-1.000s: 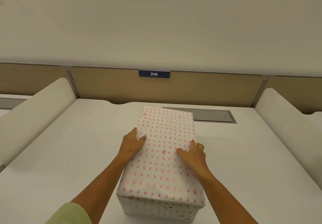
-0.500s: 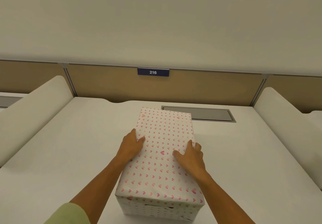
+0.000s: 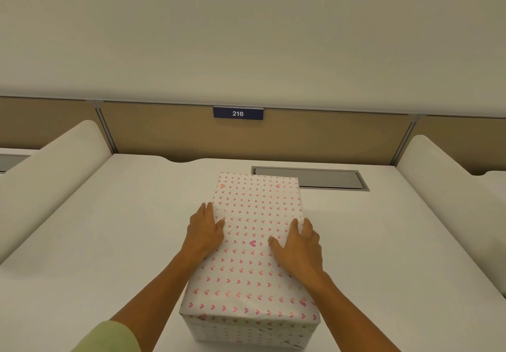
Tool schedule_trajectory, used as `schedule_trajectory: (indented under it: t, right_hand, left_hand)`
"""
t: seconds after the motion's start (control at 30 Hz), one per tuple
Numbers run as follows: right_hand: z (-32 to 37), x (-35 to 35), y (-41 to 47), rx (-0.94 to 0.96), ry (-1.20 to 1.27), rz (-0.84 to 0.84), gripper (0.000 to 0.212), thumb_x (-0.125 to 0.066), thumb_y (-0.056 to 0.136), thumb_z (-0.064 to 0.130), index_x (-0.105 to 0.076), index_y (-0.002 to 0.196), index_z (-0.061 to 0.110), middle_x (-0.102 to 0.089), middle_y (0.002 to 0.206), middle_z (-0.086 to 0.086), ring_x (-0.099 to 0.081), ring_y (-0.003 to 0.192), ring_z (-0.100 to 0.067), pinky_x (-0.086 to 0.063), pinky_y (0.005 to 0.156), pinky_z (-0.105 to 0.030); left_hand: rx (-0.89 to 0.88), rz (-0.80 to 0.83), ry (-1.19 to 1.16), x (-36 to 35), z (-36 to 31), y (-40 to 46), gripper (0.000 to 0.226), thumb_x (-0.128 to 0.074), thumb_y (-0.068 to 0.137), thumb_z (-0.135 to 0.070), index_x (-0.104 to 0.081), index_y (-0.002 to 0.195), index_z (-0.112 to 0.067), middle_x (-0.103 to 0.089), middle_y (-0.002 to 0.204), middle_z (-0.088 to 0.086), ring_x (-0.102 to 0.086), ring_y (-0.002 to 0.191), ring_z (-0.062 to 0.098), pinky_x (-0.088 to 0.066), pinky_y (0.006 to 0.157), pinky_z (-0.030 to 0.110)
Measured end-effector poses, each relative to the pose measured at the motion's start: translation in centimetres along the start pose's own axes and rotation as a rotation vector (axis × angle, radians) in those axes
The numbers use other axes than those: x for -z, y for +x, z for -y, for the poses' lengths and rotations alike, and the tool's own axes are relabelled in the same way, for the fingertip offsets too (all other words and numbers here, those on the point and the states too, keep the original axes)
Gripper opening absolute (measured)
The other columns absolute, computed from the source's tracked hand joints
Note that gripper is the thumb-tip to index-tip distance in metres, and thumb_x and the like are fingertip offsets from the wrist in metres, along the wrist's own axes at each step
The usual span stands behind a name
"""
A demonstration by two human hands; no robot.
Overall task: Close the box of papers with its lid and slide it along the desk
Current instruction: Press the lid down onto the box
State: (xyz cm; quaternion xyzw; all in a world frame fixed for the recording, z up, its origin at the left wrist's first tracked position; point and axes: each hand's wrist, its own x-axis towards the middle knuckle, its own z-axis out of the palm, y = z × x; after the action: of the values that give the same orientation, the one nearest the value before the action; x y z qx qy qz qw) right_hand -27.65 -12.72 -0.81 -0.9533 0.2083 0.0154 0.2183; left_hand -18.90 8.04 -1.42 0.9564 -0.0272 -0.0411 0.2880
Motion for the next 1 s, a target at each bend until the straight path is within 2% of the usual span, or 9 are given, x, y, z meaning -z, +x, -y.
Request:
schedule_trajectory:
  t: [0.1,0.17,0.27,0.37,0.6,0.87,1.0]
  right_hand:
    - [0.3,-0.2,0.9,0.150,-0.112,-0.041,0.096,-0.026,0.082,0.080,0.000,0.155,0.022,0.010,0.165,-0.004,0.009,0.151,-0.030,0.005,0.118,-0.047]
    - [0.6,-0.2,1.6,0.213,-0.167,-0.026,0.100,-0.015,0.079,0.083,0.003,0.155,0.022,0.013,0.164,-0.003,0.014,0.150,-0.028,0.010,0.117,-0.046]
    - [0.4,-0.7,2.3,0.251,-0.200,0.001,0.108,-0.003,0.071,0.087,0.009,0.155,0.020,0.015,0.164,-0.003,0.017,0.149,-0.025,0.013,0.117,-0.043]
    - [0.1,-1.2,2.8,0.266,-0.225,0.010,0.112,0.000,0.068,0.089,0.011,0.154,0.020,0.016,0.163,-0.002,0.017,0.149,-0.024,0.014,0.116,-0.043]
    - [-0.3,-1.9,3.0,0.278,-0.253,-0.003,0.115,0.003,0.066,0.092,0.011,0.155,0.019,0.014,0.164,-0.001,0.015,0.150,-0.023,0.012,0.119,-0.044]
    - [-0.6,-2.8,3.4,0.281,-0.280,-0.033,0.116,0.009,0.064,0.092,0.013,0.154,0.019,0.016,0.163,-0.001,0.017,0.149,-0.024,0.017,0.115,-0.043]
    - [-0.7,-3.2,3.5,0.281,-0.298,-0.043,0.113,0.005,0.068,0.092,0.011,0.155,0.019,0.014,0.164,-0.001,0.015,0.150,-0.024,0.017,0.116,-0.043]
  left_hand:
    - [-0.191,-0.049,0.213,-0.2,-0.9,0.3,0.071,-0.032,0.097,-0.052,-0.004,0.154,-0.019,0.002,0.164,0.002,0.002,0.150,0.023,-0.002,0.120,0.041]
    - [-0.266,0.010,0.289,-0.6,-1.6,0.5,0.076,-0.026,0.094,-0.061,-0.003,0.154,-0.020,0.004,0.163,0.001,0.007,0.150,0.022,0.003,0.120,0.041]
    - [-0.307,0.067,0.374,-1.5,-1.6,0.6,0.084,-0.015,0.087,-0.070,0.001,0.154,-0.021,0.008,0.163,0.002,0.012,0.149,0.022,0.007,0.119,0.042]
    - [-0.304,0.078,0.402,-2.0,-1.1,0.9,0.090,-0.006,0.080,-0.074,0.003,0.154,-0.023,0.010,0.163,0.002,0.013,0.148,0.023,0.007,0.120,0.043]
    - [-0.314,0.071,0.406,-2.6,-0.5,1.1,0.086,-0.004,0.082,-0.072,0.001,0.154,-0.025,0.009,0.163,0.001,0.012,0.149,0.022,0.011,0.115,0.038]
    - [-0.331,0.035,0.472,-3.2,0.1,1.2,0.085,0.001,0.083,-0.072,0.006,0.153,-0.025,0.012,0.162,0.002,0.015,0.148,0.023,0.013,0.115,0.038]
    - [-0.337,0.019,0.494,-3.5,0.2,1.3,0.084,0.002,0.084,-0.072,0.007,0.153,-0.024,0.013,0.162,0.003,0.016,0.148,0.024,0.013,0.116,0.039]
